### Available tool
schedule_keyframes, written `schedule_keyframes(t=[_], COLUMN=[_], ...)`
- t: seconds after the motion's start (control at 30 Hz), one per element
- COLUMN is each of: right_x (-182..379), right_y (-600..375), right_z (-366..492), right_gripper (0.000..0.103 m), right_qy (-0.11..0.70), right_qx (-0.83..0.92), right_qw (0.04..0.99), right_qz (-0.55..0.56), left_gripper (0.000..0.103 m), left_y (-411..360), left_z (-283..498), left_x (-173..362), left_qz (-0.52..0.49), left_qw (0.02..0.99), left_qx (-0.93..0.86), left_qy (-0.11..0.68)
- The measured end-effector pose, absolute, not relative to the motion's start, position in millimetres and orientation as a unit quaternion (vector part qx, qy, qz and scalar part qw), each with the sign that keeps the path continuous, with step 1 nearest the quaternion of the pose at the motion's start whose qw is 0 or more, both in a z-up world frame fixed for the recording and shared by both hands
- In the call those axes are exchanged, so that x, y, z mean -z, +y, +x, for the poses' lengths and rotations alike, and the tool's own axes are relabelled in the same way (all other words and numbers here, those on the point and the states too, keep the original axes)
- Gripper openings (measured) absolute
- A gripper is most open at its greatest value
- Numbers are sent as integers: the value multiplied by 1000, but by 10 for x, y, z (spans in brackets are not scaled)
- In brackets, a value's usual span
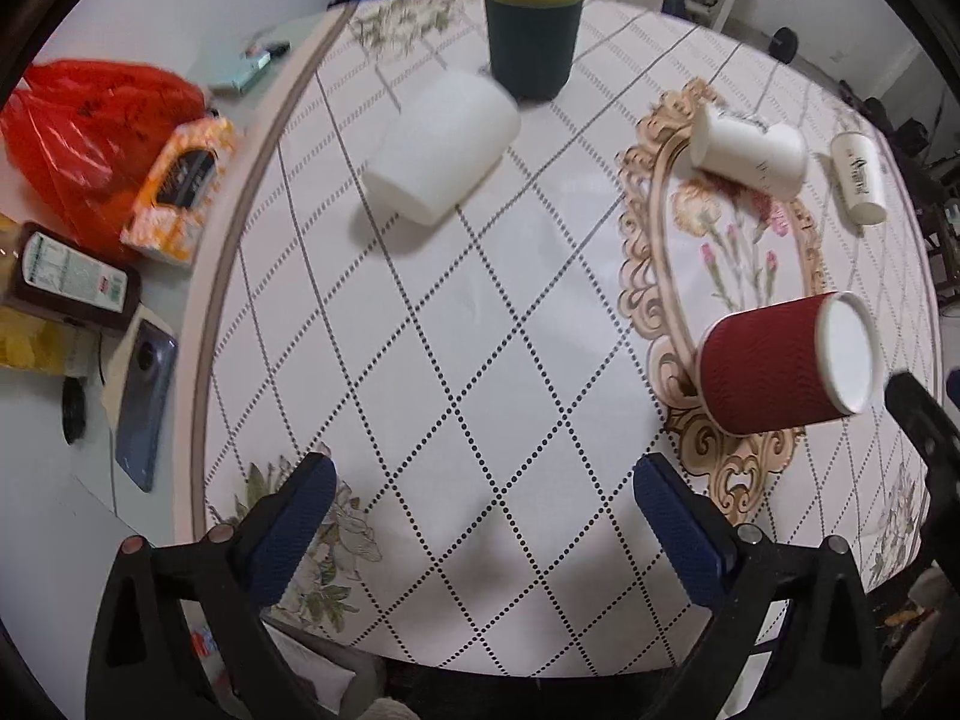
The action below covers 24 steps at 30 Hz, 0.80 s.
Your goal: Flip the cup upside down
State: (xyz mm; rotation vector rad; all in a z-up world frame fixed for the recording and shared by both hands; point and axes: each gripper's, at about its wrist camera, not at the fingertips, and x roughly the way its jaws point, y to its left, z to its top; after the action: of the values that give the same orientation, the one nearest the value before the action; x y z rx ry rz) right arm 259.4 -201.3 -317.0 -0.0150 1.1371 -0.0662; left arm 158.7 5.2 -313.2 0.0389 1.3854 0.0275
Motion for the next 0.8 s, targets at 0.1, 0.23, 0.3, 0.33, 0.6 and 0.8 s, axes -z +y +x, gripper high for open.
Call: schedule_keyframes(t=[0.1,0.23,0.3,0.33,0.6,0.8], right_x=[3018,2887,2775,2717,1974,1246], right_y=[-2088,-2183,-2227,-2242,-2324,-2344], right_z=[2370,2099,1950,1894,1426,1002], right_gripper=[94,96,96,96,96,96], right_qy=[546,553,547,544,514,475], right_qx=[56,79,91,95,99,81], right_qw=[836,829,832,833,852,876], right_qz=[2,24,27,28,26,16], left_gripper=[102,102,102,102,102,102], left_y=[39,-68,-125,-152,-288,-315], left_z=[1464,1316,1231,1180,713,352], left_x=[3019,2794,2642,2554,1804,1280], left_qz=[27,42,47,49,42,32], left_qw=[779,794,803,807,841,860], left_qx=[-2,12,19,22,27,23], left_qy=[626,606,594,588,538,509])
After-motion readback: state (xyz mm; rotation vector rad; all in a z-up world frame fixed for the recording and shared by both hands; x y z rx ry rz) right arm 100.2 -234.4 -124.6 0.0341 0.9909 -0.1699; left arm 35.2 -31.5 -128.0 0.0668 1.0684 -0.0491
